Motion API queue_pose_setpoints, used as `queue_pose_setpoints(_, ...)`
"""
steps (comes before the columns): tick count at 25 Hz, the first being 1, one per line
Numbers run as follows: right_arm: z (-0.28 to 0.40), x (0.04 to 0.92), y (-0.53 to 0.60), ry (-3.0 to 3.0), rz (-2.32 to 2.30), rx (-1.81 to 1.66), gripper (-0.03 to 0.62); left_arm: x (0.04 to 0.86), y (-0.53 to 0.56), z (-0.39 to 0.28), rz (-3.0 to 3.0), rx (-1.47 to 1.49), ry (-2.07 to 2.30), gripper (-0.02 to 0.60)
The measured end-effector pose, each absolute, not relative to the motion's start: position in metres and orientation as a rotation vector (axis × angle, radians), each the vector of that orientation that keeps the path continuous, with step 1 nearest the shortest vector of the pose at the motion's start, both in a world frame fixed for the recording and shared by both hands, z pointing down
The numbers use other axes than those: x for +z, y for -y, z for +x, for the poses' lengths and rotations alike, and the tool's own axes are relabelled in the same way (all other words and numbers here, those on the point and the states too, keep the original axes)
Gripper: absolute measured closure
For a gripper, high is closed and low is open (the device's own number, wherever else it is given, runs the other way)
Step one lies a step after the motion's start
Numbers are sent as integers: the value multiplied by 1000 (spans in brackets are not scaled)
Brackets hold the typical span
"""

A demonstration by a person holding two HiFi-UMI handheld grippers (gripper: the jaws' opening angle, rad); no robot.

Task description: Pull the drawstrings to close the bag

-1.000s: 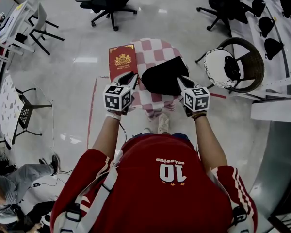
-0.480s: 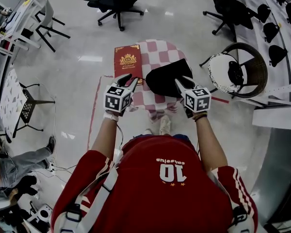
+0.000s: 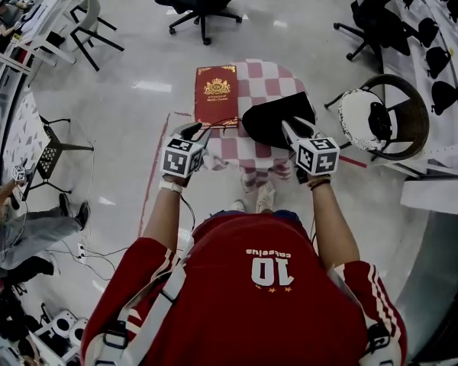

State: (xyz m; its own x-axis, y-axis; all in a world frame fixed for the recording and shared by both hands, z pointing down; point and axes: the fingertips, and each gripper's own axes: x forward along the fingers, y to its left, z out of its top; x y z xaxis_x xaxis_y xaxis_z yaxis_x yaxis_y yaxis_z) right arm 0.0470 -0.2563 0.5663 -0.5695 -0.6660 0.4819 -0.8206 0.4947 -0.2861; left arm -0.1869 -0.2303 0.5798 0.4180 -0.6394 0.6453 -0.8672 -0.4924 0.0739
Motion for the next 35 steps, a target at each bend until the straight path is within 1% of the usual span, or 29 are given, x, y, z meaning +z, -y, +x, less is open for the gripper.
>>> queue_pose_setpoints(6, 21, 559, 238, 2445, 1275, 686, 493, 574, 206, -232, 2266, 732, 1334, 466)
queue_pose_setpoints(16, 32, 514, 211, 2464, 1413, 584, 493, 496, 204, -256, 2379, 399, 1437, 466)
queue_pose_setpoints(20, 50, 489, 196, 2484, 1499, 531, 493, 459, 201, -251, 2448, 229, 1444, 466)
queue_pose_setpoints(24, 63, 461, 185, 2498, 1579, 468, 493, 422, 196, -238, 2531, 128, 1425, 468)
queue_pose_setpoints(33, 63, 401, 166, 2525, 1708, 348, 493, 354, 181, -196, 2694, 32, 1380, 468)
queue_pose_setpoints(35, 64, 391, 159, 2523, 1754, 321, 493, 345, 176, -189, 2715, 4, 1404, 480)
